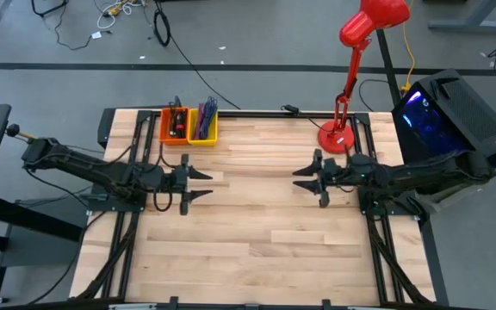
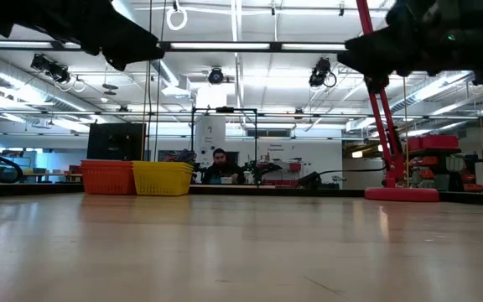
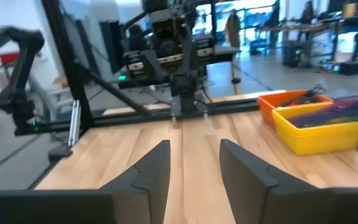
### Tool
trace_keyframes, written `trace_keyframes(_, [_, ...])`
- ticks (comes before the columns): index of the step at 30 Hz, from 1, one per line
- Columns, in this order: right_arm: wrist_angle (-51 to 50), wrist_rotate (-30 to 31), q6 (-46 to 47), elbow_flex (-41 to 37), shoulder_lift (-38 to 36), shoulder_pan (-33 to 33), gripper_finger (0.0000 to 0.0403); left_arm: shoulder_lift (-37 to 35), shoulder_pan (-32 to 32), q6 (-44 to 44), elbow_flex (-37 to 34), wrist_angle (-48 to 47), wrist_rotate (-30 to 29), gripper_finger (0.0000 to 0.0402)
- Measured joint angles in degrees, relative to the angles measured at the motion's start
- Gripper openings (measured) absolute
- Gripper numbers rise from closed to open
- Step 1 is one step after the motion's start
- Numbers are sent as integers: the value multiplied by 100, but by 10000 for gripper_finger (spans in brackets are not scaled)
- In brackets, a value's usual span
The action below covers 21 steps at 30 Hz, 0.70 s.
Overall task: Pick & Place USB Port
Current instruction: Return to Home Position
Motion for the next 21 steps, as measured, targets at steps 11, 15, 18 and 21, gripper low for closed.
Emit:
trace_keyframes(11, [-165,242,69,-667,-1212,4,141,-985,4,-318,0,-1611,-839,188])
trace_keyframes(15, [-420,310,75,-795,-1359,8,141,-1249,-1,-532,-2,-2179,-942,182])
trace_keyframes(18, [-427,373,75,-898,-1480,6,141,-1452,-4,-528,-4,-2372,-1170,181])
trace_keyframes(21, [-482,396,78,-947,-1617,6,141,-1785,-4,-508,-262,-2188,-1418,181])
